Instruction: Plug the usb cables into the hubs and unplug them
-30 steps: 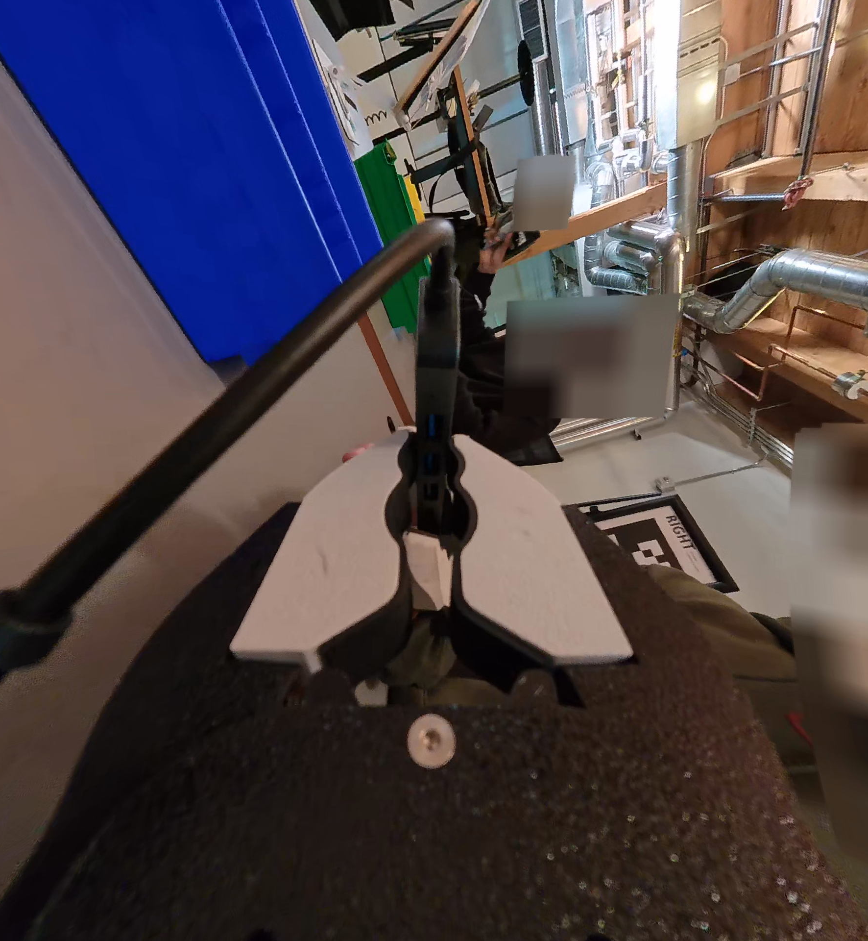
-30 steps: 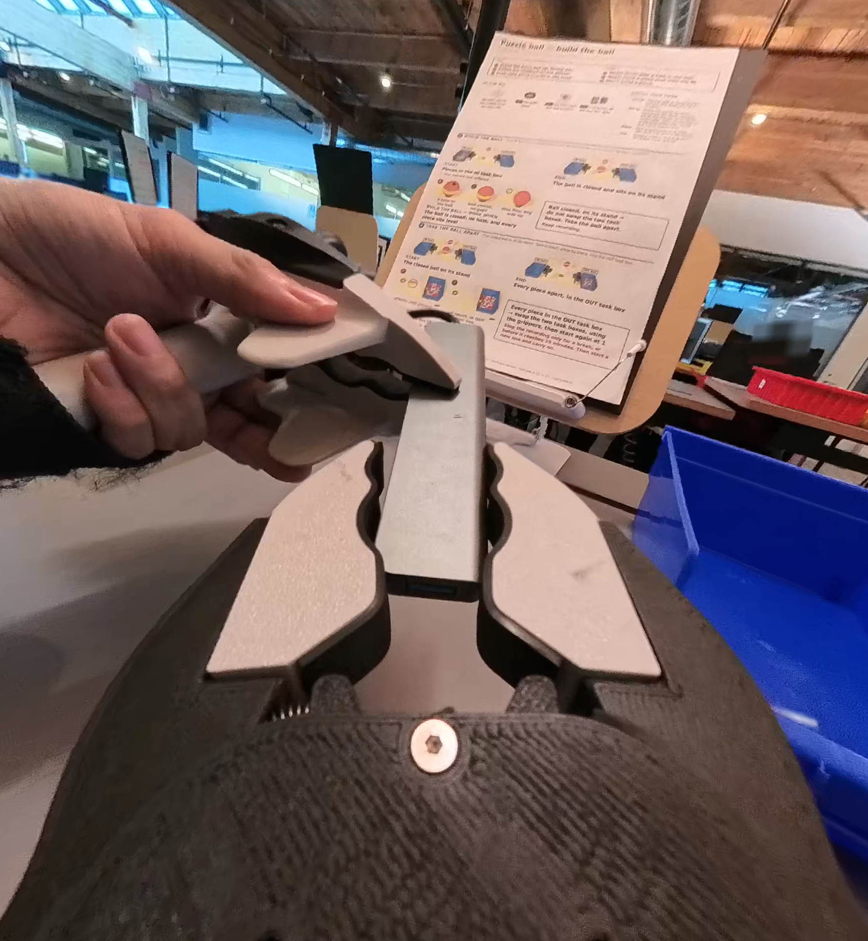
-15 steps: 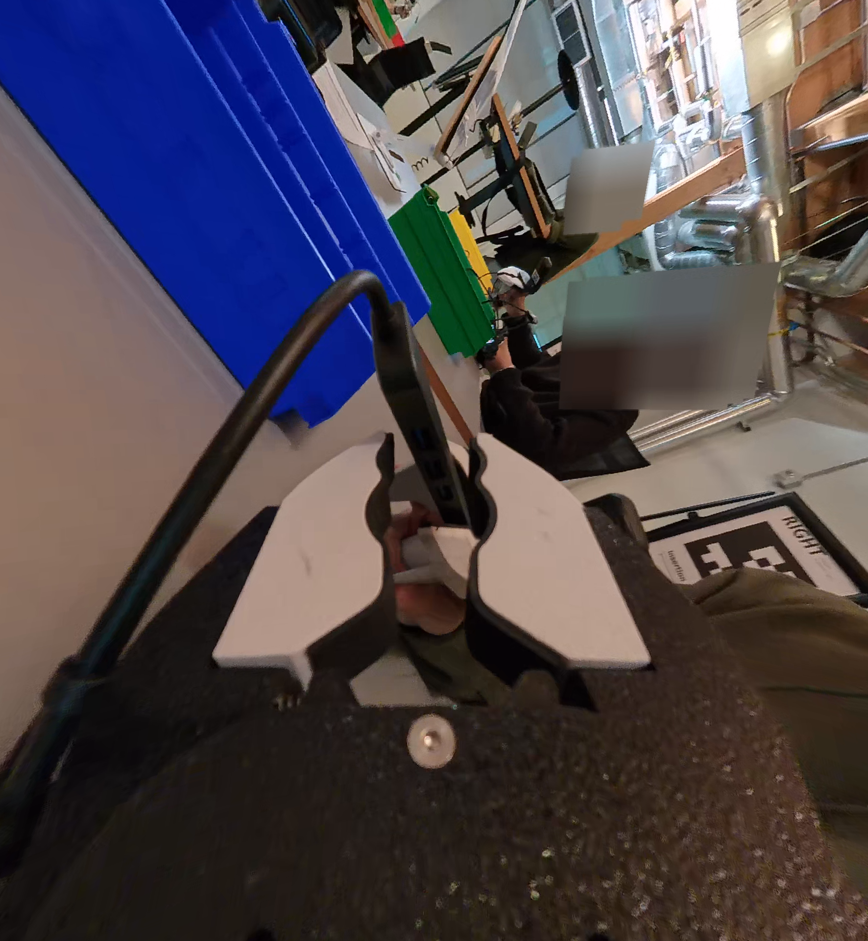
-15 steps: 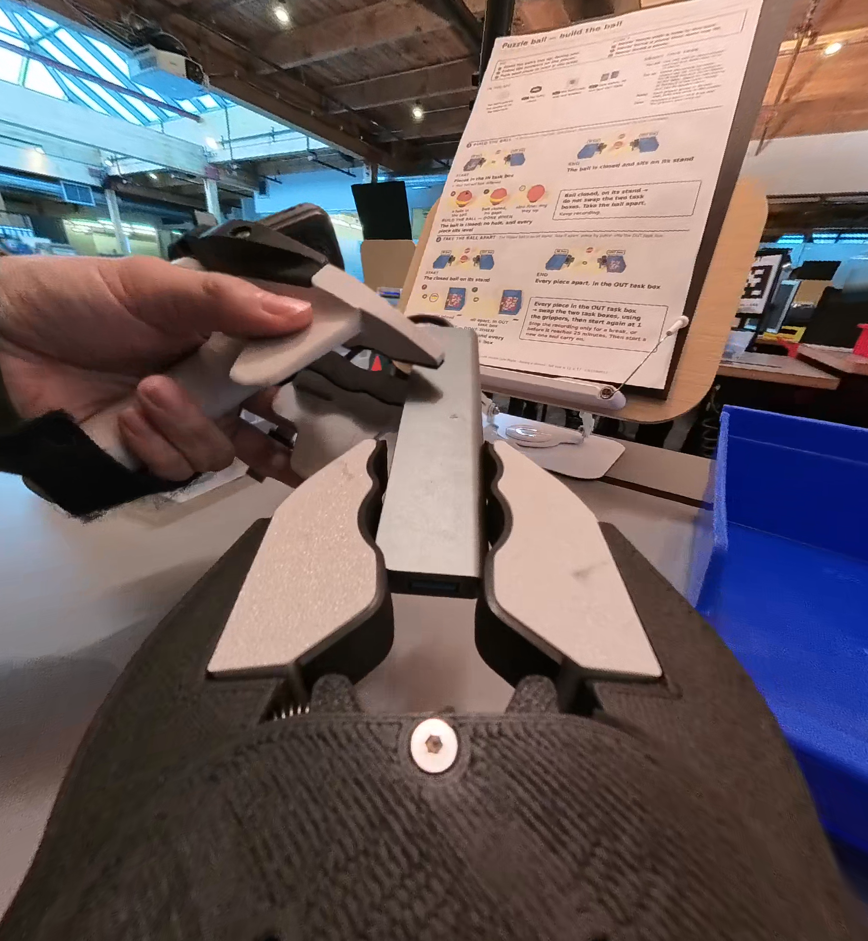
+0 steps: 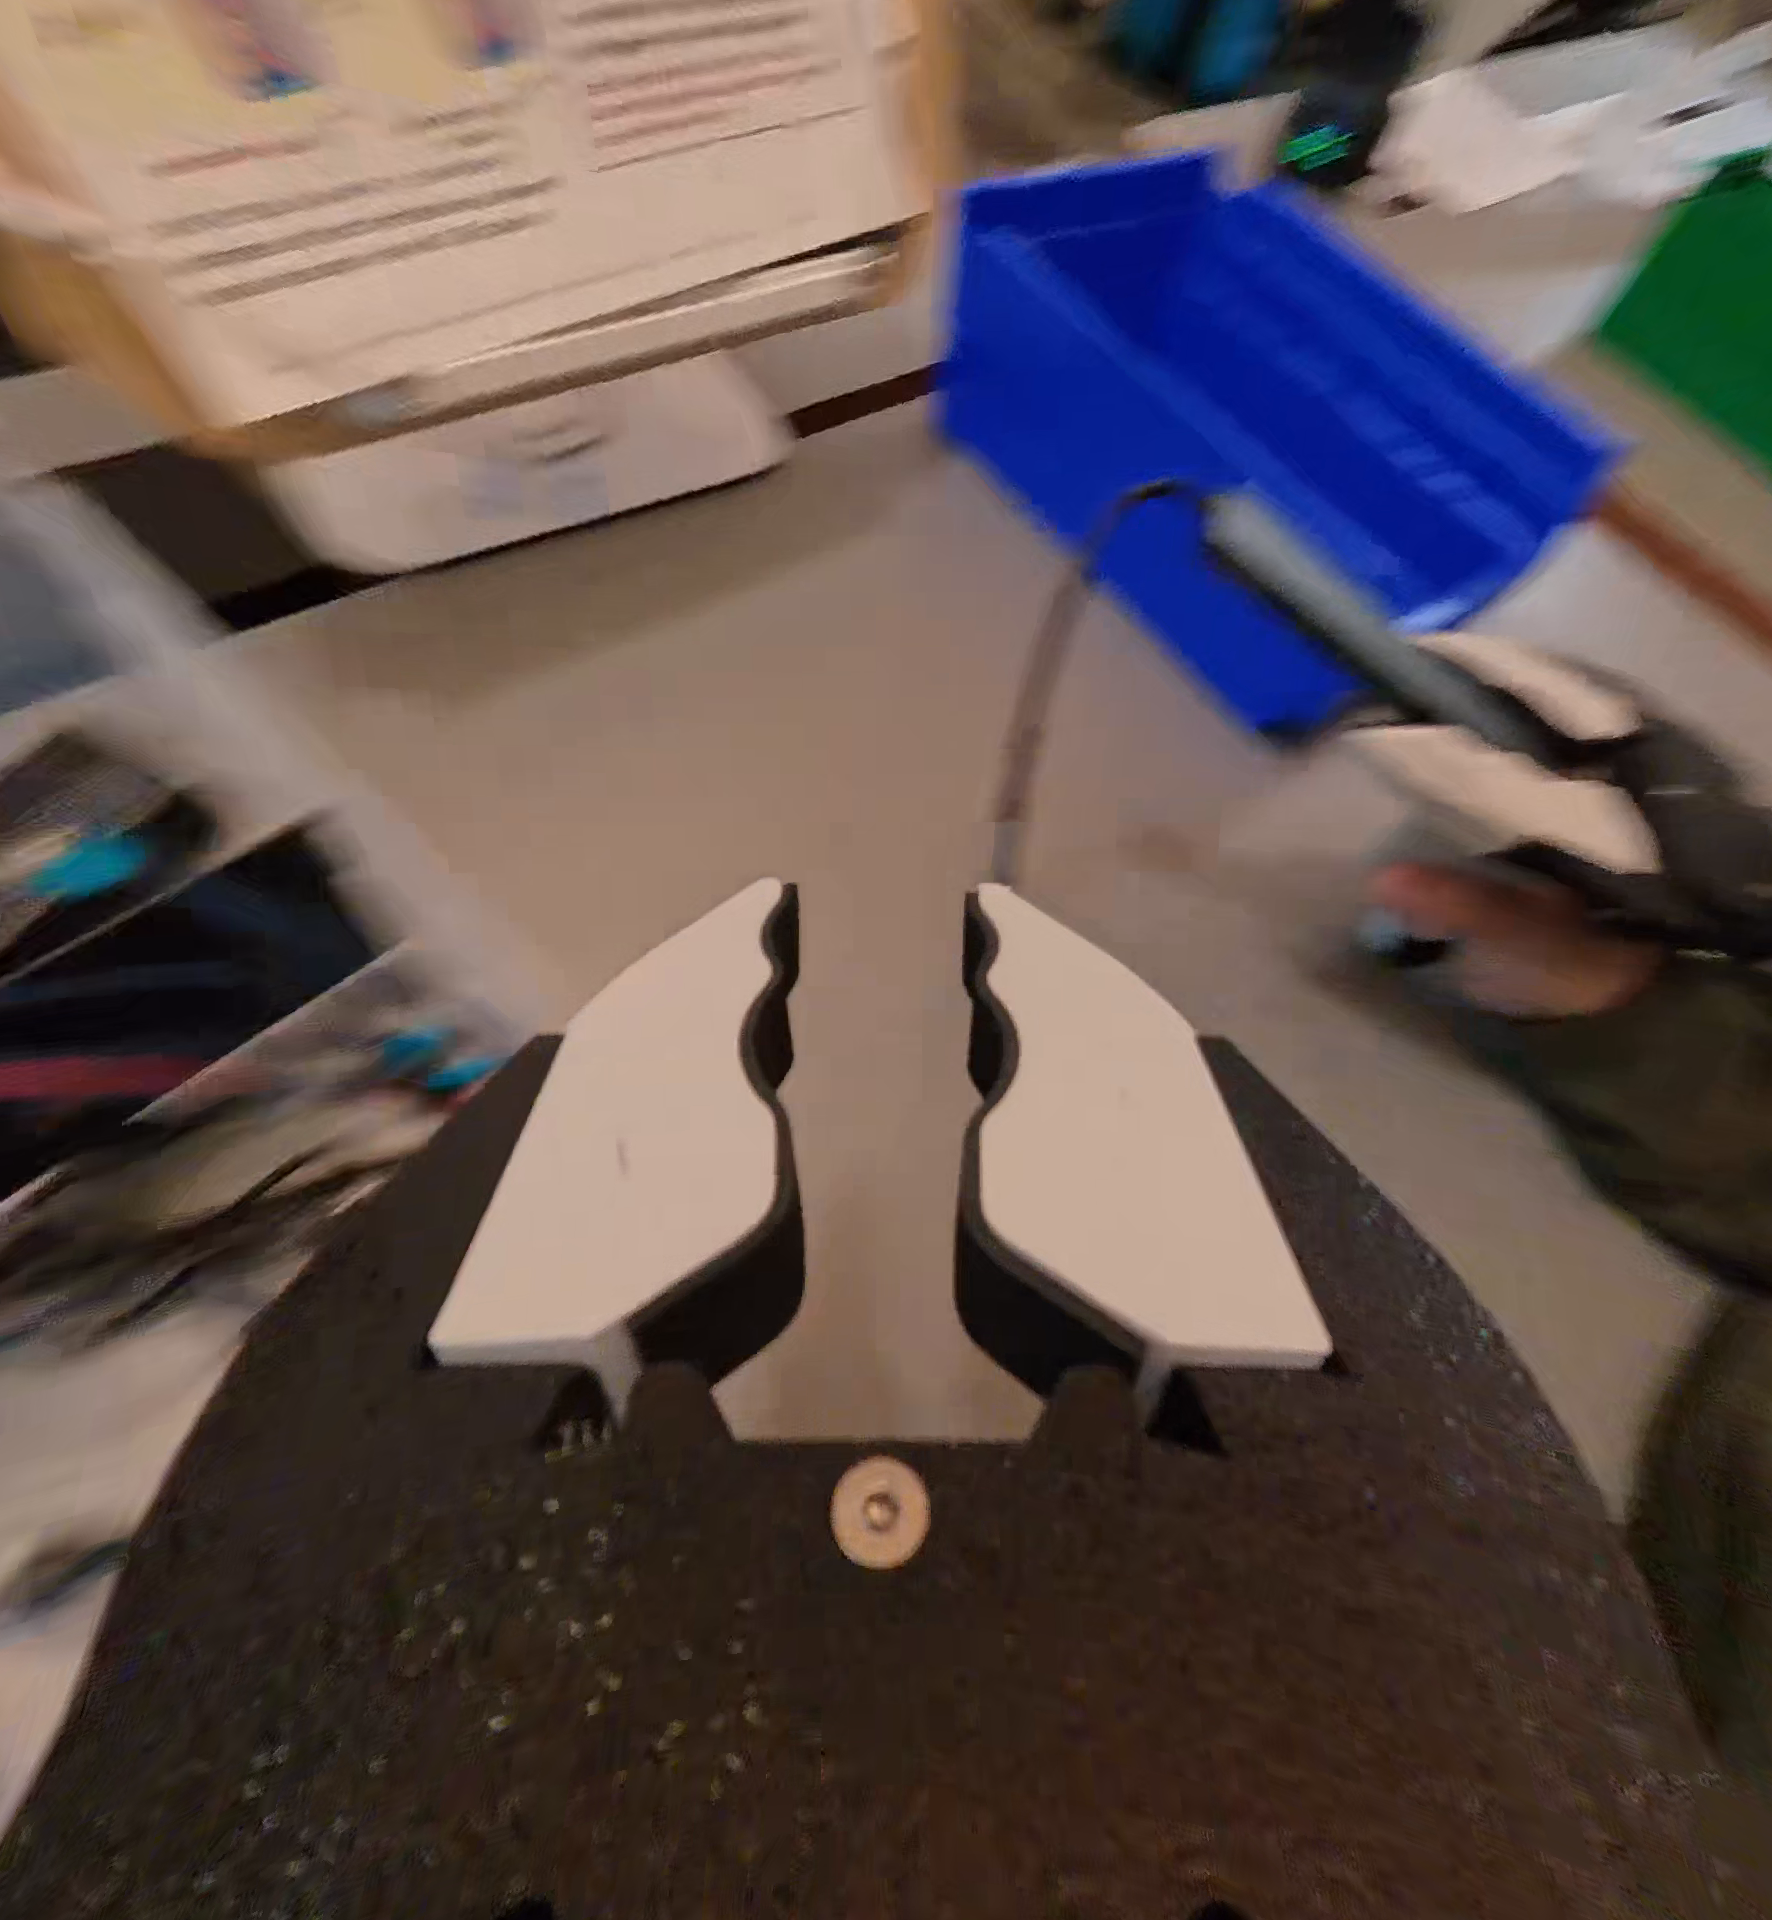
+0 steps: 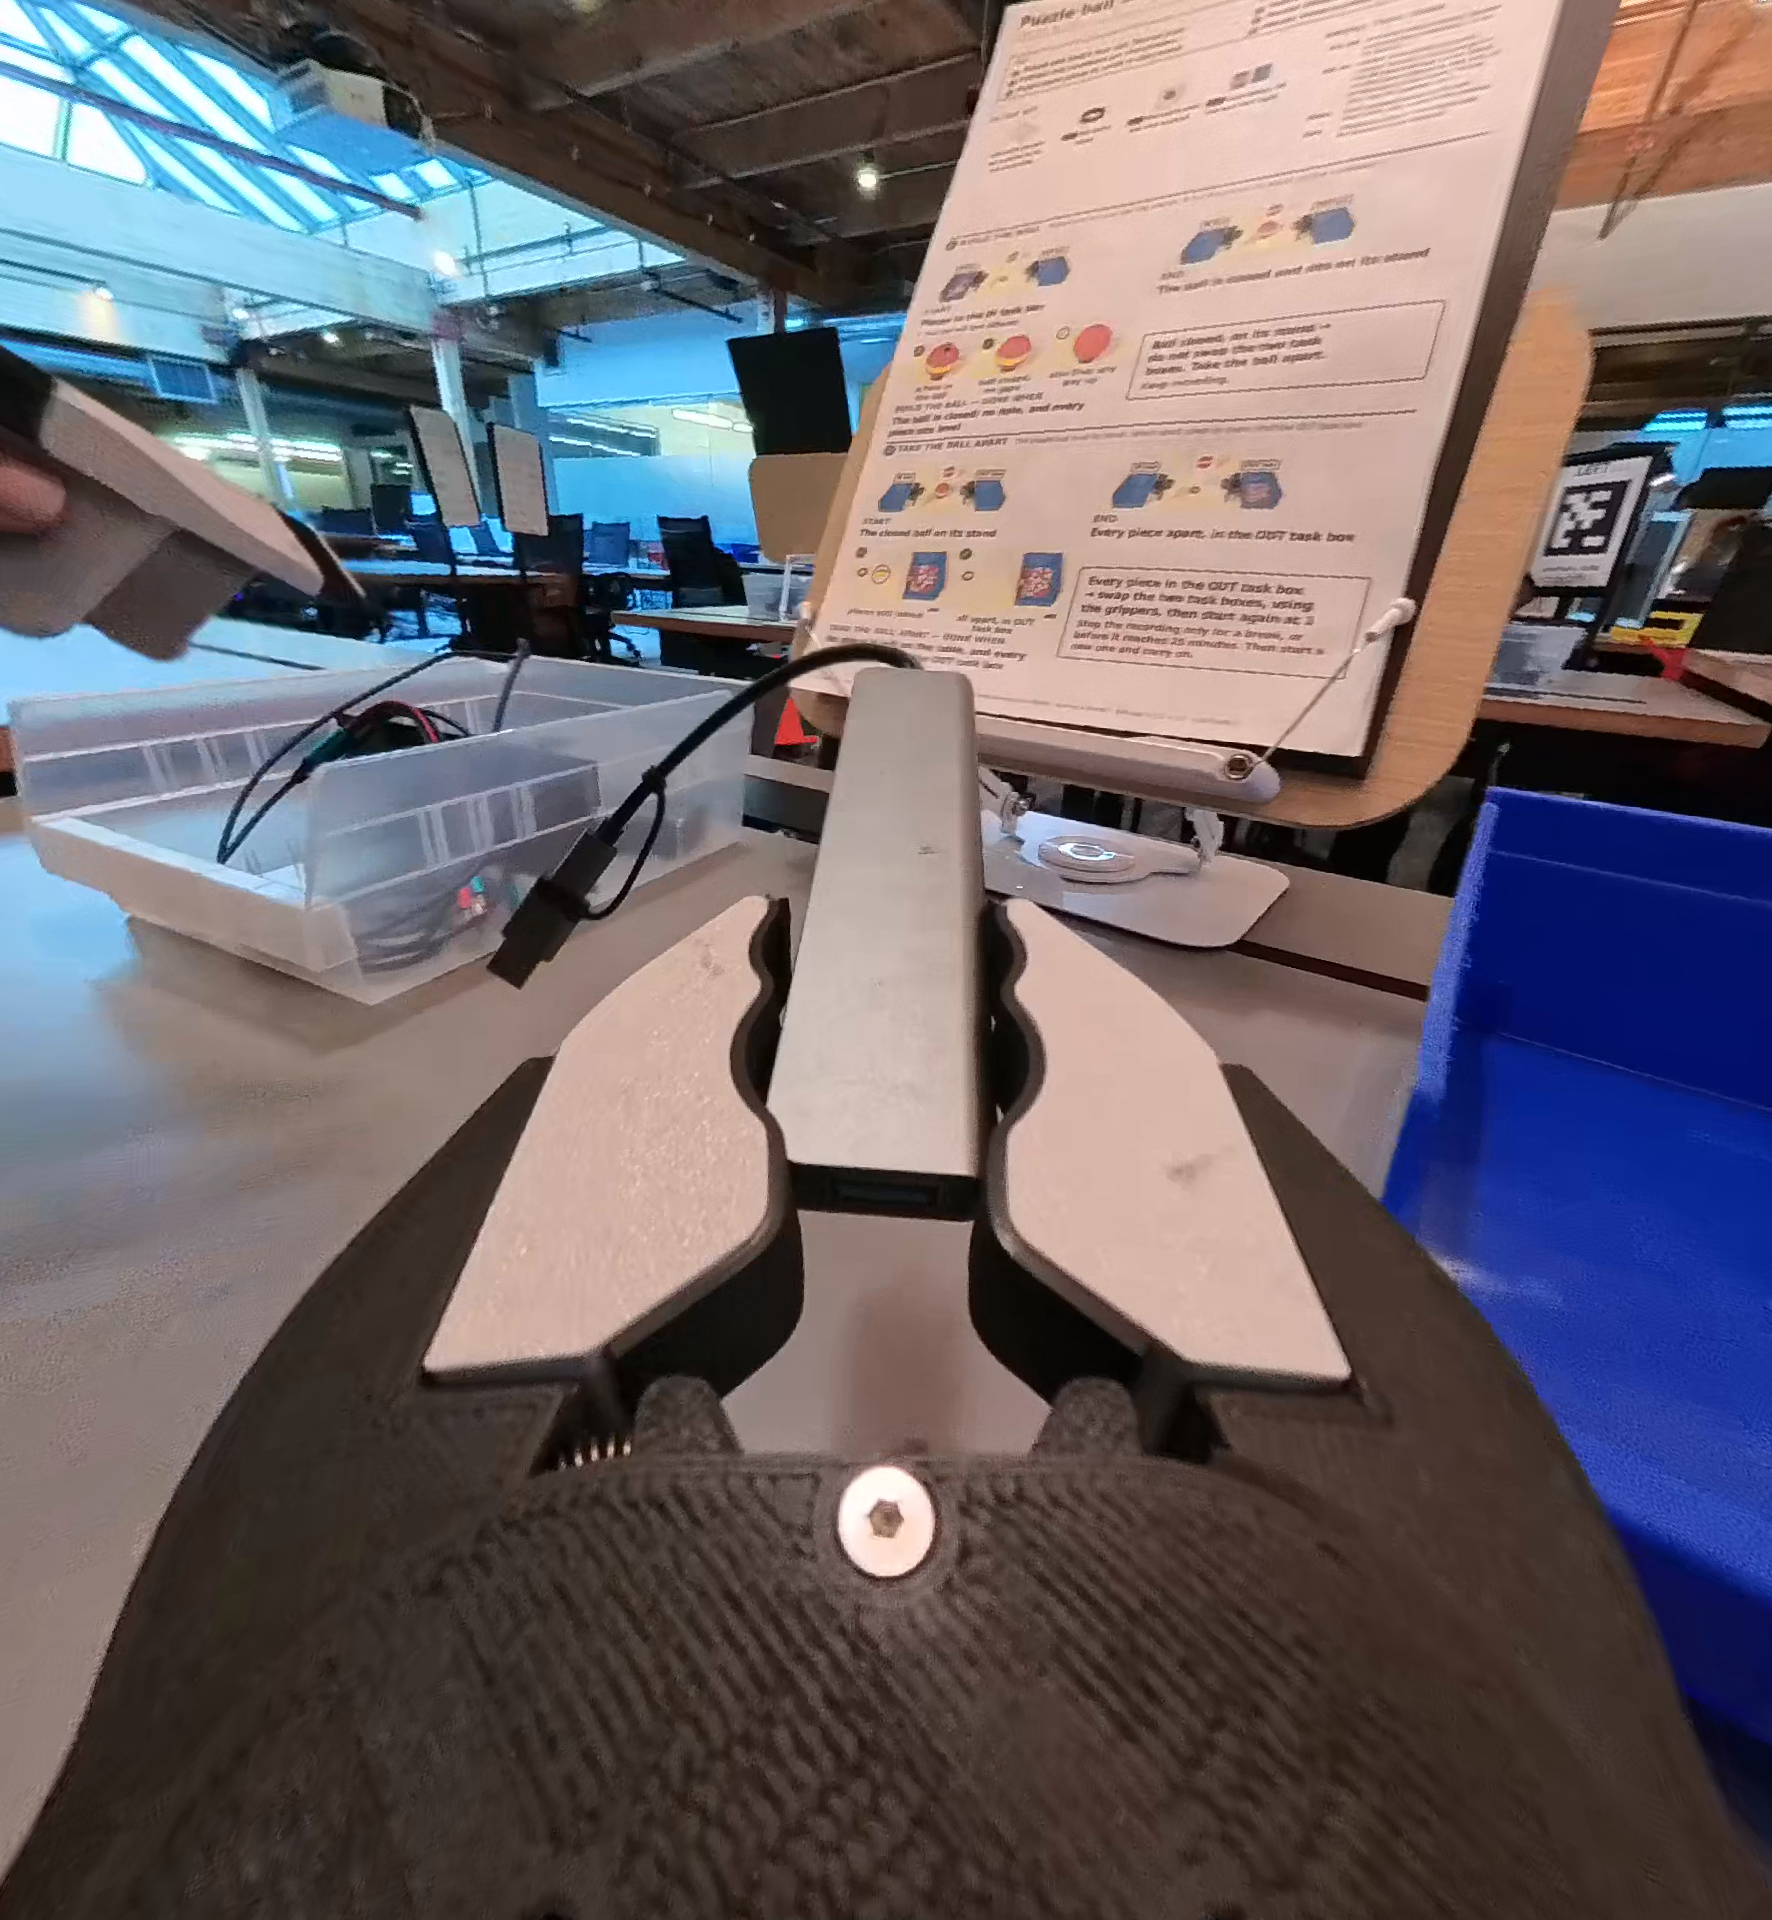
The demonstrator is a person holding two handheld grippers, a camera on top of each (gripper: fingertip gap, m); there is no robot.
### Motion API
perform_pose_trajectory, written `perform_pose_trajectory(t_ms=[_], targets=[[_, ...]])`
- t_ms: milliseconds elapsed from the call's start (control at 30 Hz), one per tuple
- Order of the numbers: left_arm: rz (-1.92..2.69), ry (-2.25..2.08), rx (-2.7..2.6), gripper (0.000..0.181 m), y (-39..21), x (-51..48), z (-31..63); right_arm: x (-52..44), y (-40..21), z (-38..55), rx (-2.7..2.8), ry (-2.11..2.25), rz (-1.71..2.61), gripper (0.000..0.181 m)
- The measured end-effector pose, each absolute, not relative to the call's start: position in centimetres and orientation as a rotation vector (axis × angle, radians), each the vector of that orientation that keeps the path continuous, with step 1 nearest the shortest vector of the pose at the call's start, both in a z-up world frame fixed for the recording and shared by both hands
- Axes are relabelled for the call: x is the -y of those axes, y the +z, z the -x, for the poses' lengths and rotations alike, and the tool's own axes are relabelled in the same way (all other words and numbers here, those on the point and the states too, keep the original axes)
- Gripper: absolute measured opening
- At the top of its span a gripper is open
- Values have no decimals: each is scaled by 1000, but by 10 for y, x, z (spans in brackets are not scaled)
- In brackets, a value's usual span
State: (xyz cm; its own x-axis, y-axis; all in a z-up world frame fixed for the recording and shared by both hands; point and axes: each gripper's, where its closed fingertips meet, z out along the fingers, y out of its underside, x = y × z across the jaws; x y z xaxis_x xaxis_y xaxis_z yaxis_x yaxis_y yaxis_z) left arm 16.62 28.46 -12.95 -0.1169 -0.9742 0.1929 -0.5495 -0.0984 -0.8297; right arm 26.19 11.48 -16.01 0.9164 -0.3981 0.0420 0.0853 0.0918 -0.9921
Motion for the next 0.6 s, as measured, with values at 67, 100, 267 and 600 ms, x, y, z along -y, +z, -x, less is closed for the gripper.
perform_pose_trajectory(t_ms=[67, 100, 267, 600], targets=[[1836, -881, -1602, 32, -139, -341, -145, -116, -162, -264, -276, -366, 1452, 36], [1892, -814, -1560, 31, -142, -360, -137, -116, -162, -264, -279, -358, 1455, 36], [2025, -712, -1584, 29, -173, -380, -141, -118, -164, -265, -281, -353, 1470, 36], [2306, -1016, -1265, 22, -221, -408, -212, -118, -164, -260, -250, -378, 1471, 36]])
